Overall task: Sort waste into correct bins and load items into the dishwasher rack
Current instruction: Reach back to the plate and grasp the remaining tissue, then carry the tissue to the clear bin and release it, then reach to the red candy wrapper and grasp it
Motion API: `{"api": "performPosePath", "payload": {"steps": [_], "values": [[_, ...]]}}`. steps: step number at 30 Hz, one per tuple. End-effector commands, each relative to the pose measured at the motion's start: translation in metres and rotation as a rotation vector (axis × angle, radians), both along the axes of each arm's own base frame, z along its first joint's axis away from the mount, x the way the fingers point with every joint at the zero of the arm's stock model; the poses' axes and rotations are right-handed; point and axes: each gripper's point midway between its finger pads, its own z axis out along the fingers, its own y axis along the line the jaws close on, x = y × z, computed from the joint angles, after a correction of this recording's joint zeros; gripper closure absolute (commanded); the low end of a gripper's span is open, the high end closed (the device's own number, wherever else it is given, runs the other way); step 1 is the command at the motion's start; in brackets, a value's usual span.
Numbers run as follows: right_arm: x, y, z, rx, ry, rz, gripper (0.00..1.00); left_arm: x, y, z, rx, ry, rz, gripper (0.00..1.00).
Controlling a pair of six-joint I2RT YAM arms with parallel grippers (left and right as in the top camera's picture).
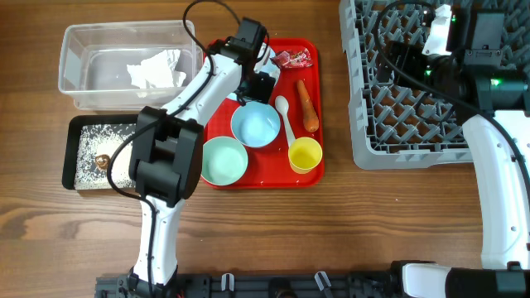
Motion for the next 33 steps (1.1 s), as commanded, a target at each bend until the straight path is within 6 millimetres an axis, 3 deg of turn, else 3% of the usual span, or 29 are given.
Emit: {"api": "performPosePath", "payload": {"steps": [1,4,8,12,13,16,17,20,22,23,24,25,26,27,28,30,31,33], "values": [[0.003,0.002,0.001,0.006,0.002,-0.005,0.0,0.005,0.023,0.007,0.006,0.006,0.068,0.13],[0.003,0.002,0.001,0.006,-0.001,-0.005,0.0,0.016,0.029,0.008,-0.009,-0.022,0.086,0.15],[0.004,0.002,0.002,0.005,-0.004,-0.005,0.0,0.024,0.014,0.008,-0.086,-0.045,0.063,0.25],[0.004,0.002,0.002,0.005,-0.004,-0.005,0.0,0.024,0.01,-0.021,-0.074,-0.013,0.054,0.31],[0.004,0.002,0.002,0.005,-0.004,-0.005,0.0,0.024,0.01,-0.023,-0.073,-0.011,0.054,0.52],[0.004,0.002,0.002,0.005,-0.004,-0.004,0.0,0.025,0.01,-0.022,-0.075,-0.018,0.054,0.88],[0.004,0.002,0.002,0.005,-0.004,-0.005,0.0,0.025,0.01,-0.022,-0.076,-0.019,0.054,0.96],[0.004,0.002,0.002,0.006,-0.004,-0.005,0.0,0.033,0.007,-0.004,-0.09,-0.056,0.053,0.96],[0.004,0.002,0.002,0.006,-0.004,-0.006,0.0,0.047,0.006,0.061,-0.13,-0.167,0.056,0.96],[0.004,0.002,0.002,0.007,-0.005,-0.007,0.0,0.053,0.013,0.103,-0.133,-0.245,0.079,0.96],[0.004,0.002,0.002,0.007,-0.005,-0.007,0.0,0.056,0.027,0.131,-0.114,-0.308,0.135,0.96],[0.004,0.002,0.002,0.007,-0.004,-0.006,0.0,0.058,0.051,0.162,-0.082,-0.377,0.211,0.96],[0.004,0.002,0.002,0.007,-0.004,-0.007,0.0,0.057,0.075,0.179,-0.052,-0.409,0.259,0.96],[0.004,0.002,0.002,0.007,-0.004,-0.007,0.0,0.056,0.107,0.183,-0.006,-0.406,0.32,0.96],[0.004,0.002,0.002,0.007,-0.004,-0.006,0.0,0.054,0.125,0.179,0.019,-0.386,0.354,0.96],[0.004,0.002,0.002,0.007,-0.004,-0.007,0.0,0.049,0.177,0.147,0.053,-0.279,0.485,0.96],[0.004,0.002,0.002,0.007,-0.004,-0.006,0.0,0.046,0.197,0.131,0.067,-0.236,0.521,0.96],[0.004,0.002,0.001,0.007,-0.002,-0.006,0.0,0.041,0.215,0.107,0.092,-0.167,0.553,0.96]]}}
